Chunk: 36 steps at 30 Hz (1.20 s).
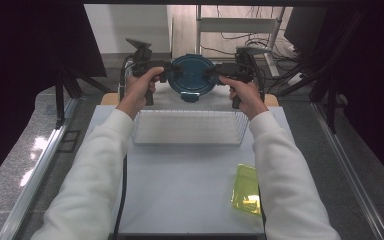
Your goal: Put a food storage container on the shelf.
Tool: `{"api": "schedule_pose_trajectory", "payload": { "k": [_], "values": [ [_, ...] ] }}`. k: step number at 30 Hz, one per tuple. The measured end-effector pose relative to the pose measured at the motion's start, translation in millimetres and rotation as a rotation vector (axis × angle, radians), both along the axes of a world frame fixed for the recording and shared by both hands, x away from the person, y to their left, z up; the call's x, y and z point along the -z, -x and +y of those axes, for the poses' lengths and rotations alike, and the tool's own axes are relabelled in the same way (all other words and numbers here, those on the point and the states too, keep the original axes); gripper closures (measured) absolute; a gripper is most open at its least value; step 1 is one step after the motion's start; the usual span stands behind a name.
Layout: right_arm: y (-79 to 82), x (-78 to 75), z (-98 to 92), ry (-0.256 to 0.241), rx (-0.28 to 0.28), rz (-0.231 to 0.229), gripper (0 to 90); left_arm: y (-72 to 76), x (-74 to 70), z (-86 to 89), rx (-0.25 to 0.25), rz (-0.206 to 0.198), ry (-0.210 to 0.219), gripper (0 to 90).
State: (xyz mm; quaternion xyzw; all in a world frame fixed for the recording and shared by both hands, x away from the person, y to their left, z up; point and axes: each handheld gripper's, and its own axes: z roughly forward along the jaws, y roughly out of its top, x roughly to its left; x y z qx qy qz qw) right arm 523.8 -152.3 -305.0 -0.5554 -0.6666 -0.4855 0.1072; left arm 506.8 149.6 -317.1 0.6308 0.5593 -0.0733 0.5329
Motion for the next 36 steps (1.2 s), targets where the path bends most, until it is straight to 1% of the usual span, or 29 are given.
{"api": "schedule_pose_trajectory", "payload": {
  "k": [3, 4, 8, 9, 10, 14, 20, 22, 23, 24, 25, 26, 27, 28, 29, 30, 31, 32, 33, 34, 35, 36],
  "values": [
    [-2.9, 2.3, 0.3, -0.007, 0.008, 0.005, 33.2, -3.5, 3.2, 0.5, -0.008, 0.013, 0.01, 34.8],
    [-5.6, 4.4, -0.1, -0.015, 0.014, 0.018, 33.2, -4.7, 4.6, 0.6, -0.012, 0.016, 0.016, 34.7],
    [-8.4, 7.0, 0.0, -0.026, 0.027, 0.027, 33.0, -8.3, 10.2, 0.7, -0.028, 0.031, 0.034, 34.6],
    [-9.7, 8.8, -0.2, -0.027, 0.028, 0.033, 33.1, -8.9, 12.9, 1.4, -0.032, 0.041, 0.041, 34.5],
    [-10.0, 9.3, 0.1, -0.027, 0.032, 0.032, 33.2, -8.9, 14.0, 2.0, -0.032, 0.039, 0.052, 34.6],
    [-10.0, 9.7, 0.0, -0.03, 0.031, 0.028, 33.2, -8.2, 13.7, 1.5, -0.033, 0.032, 0.047, 34.3],
    [-8.1, 8.8, 0.0, -0.029, 0.037, 0.036, 32.8, -6.4, 14.7, 0.5, -0.032, 0.013, 0.047, 33.2],
    [-5.8, 7.9, 2.1, -0.01, 0.04, 0.02, 28.7, -4.1, 13.3, -1.5, -0.036, -0.014, 0.024, 30.6],
    [-5.8, 7.9, 2.1, -0.01, 0.04, 0.02, 28.7, -4.1, 13.3, -1.5, -0.036, -0.014, 0.024, 27.1],
    [-0.9, 5.0, 3.8, 0.017, 0.05, -0.02, 22.0, -1.8, 11.1, -2.0, -0.042, -0.036, 0.017, 24.3],
    [1.6, 3.0, 4.3, 0.027, 0.061, -0.026, 19.0, 1.7, 7.6, -1.6, -0.048, -0.063, 0.003, 22.0],
    [5.2, 0.0, 4.8, 0.055, 0.083, -0.04, 15.8, 4.1, 5.5, -0.7, -0.053, -0.077, -0.009, 20.3],
    [5.2, 0.0, 4.8, 0.055, 0.083, -0.04, 15.8, 4.1, 5.5, -0.7, -0.053, -0.077, -0.009, 18.9],
    [8.9, -2.9, 4.8, 0.088, 0.095, -0.066, 13.4, 7.6, 2.6, 0.7, -0.064, -0.098, -0.028, 18.9],
    [17.9, -10.3, 3.7, 0.147, 0.104, -0.116, 10.3, 13.9, -1.7, 2.2, -0.071, -0.134, -0.068, 17.5],
    [17.9, -10.3, 3.7, 0.147, 0.104, -0.116, 10.3, 13.9, -1.7, 2.2, -0.071, -0.134, -0.068, 17.2],
    [26.3, -15.5, 0.0, 0.159, 0.105, -0.147, 10.3, 22.9, -6.4, 3.4, -0.055, -0.166, -0.109, 17.0],
    [29.7, -17.1, -1.8, 0.161, 0.099, -0.154, 10.3, 22.9, -6.4, 3.4, -0.055, -0.166, -0.109, 16.9],
    [34.4, -18.8, -4.4, 0.165, 0.092, -0.166, 10.3, 34.3, -10.1, 4.6, -0.033, -0.185, -0.132, 16.8],
    [39.6, -20.5, -7.3, 0.17, 0.083, -0.173, 10.4, 41.0, -11.9, 5.3, -0.024, -0.195, -0.144, 16.8],
    [39.6, -20.5, -7.3, 0.17, 0.083, -0.173, 10.4, 41.0, -11.9, 5.3, -0.024, -0.195, -0.144, 16.9],
    [50.5, -23.0, -13.0, 0.181, 0.068, -0.188, 11.1, 48.1, -13.2, 6.2, -0.022, -0.213, -0.161, 17.2]
  ]
}}
